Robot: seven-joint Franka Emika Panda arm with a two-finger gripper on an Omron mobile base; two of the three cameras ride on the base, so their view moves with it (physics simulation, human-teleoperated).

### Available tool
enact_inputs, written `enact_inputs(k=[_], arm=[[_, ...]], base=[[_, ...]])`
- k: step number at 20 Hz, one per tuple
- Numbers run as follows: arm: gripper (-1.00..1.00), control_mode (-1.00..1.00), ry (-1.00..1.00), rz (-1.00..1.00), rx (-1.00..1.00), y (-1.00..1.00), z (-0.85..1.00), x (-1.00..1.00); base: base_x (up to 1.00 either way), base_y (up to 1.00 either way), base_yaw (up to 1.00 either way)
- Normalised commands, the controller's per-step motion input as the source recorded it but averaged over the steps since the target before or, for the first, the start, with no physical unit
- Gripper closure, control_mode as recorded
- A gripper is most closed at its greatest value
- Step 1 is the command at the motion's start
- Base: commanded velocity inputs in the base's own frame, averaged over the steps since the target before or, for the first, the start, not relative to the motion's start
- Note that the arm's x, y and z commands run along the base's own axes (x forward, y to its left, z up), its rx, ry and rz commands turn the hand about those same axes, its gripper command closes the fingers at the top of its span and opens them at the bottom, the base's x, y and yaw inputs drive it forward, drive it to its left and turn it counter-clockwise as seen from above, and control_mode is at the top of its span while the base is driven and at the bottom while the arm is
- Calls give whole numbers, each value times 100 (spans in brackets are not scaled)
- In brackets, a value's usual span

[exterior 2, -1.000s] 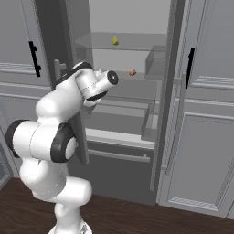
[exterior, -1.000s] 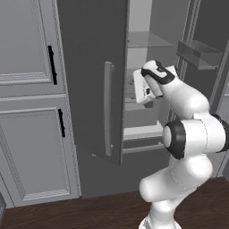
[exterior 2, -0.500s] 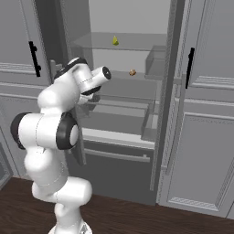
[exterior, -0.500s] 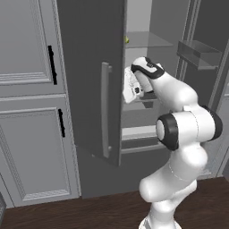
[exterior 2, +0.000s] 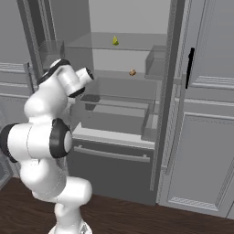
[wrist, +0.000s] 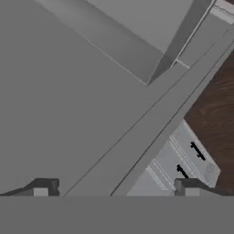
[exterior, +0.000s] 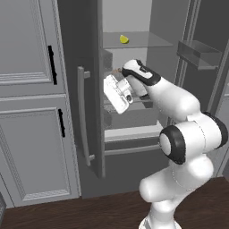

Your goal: Grab a lemon wedge from the fridge and one ice cube from the ice bowl, and put them in the glass of lemonade.

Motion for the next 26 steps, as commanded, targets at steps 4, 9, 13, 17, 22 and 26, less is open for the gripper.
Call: enact_inputs(k=[4,9,13,17,22,26], arm=[[-100,-100,-43,10,2,-25,13,-100],[-100,-100,-53,0,6,-96,26,-71],[-100,-100,-51,1,-1,-83,15,-74],[-100,-100,-65,7,-30,-49,12,-64],[-100,-100,-59,10,-63,-74,0,-60],[-100,-100,-32,1,-66,-73,5,-79]], base=[[0,0,0],[0,0,0],[0,0,0],[0,0,0],[0,0,0],[0,0,0]])
